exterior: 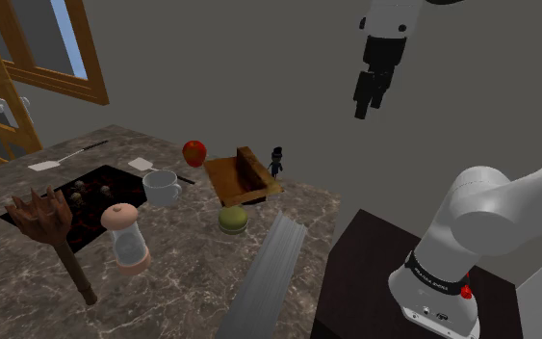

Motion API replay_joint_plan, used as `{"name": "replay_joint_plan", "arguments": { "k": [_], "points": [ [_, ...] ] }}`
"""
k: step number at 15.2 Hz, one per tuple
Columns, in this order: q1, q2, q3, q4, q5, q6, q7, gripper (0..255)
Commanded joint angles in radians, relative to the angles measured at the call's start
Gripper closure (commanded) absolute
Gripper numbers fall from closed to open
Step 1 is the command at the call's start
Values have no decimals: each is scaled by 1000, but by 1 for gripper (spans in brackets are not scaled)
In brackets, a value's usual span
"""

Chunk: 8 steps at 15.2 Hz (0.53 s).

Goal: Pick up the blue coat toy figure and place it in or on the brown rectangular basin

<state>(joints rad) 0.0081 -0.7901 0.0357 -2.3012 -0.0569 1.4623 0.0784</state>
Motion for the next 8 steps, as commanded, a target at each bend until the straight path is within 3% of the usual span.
{"name": "replay_joint_plan", "arguments": {
  "k": [1,8],
  "points": [
    [0,0,0,0,0,0,0,0],
    [-9,193,-16,-26,-46,216,-31,0]
  ]
}}
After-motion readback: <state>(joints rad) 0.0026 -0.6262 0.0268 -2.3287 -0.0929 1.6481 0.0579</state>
